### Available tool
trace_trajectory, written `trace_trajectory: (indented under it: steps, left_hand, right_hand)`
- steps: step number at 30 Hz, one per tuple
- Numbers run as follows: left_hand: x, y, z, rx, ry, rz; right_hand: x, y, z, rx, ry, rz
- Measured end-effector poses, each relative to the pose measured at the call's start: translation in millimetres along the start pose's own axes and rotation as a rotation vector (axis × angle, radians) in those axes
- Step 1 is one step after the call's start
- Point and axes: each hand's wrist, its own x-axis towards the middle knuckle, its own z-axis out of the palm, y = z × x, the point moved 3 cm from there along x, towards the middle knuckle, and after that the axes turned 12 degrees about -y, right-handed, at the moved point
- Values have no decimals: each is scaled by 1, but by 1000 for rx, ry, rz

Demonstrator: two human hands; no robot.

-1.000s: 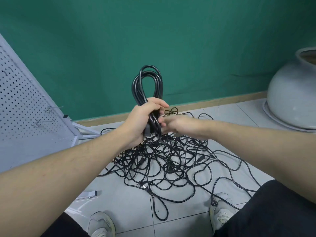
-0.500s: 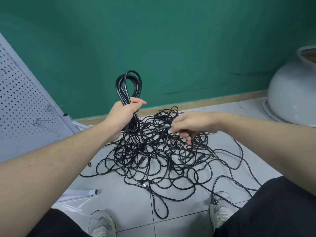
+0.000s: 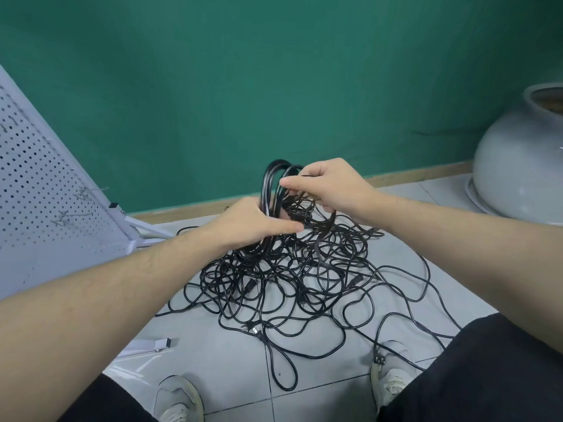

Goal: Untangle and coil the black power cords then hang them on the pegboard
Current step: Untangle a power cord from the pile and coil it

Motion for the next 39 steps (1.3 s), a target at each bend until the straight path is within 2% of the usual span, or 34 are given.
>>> trace_trajectory:
  steps: [3,6,13,16,18,20,22,24,29,34,39]
  left_hand:
    - [0,-1,5,53,27,-50]
    - [-2,-1,-1,4,86,-66]
    - [-7,-2,3,-31,23,6]
    - [-8,1,9,-38,22,63]
    - [-8,3,11,-57,15,84]
    - [-9,2,11,-51,14,79]
    - [-11,5,12,-60,-4,91]
    - [-14,11,16,-107,-42,146]
    - [-18,28,27,-236,-77,208]
    - [-17,29,30,-337,-65,190]
    - [-15,28,25,-446,1,149]
  right_hand:
    - [0,4,-1,136,-89,64]
    - [-1,3,0,262,-172,4]
    - [3,-3,1,-61,160,-190]
    - [3,3,3,13,275,-113]
    - [4,9,6,150,225,29]
    - [6,14,16,337,89,110]
    - [7,11,21,414,57,88]
    - [7,4,22,494,109,52]
    - [8,-8,24,839,135,-51]
    - [8,-11,23,801,120,-61]
    - [12,9,23,779,-87,75]
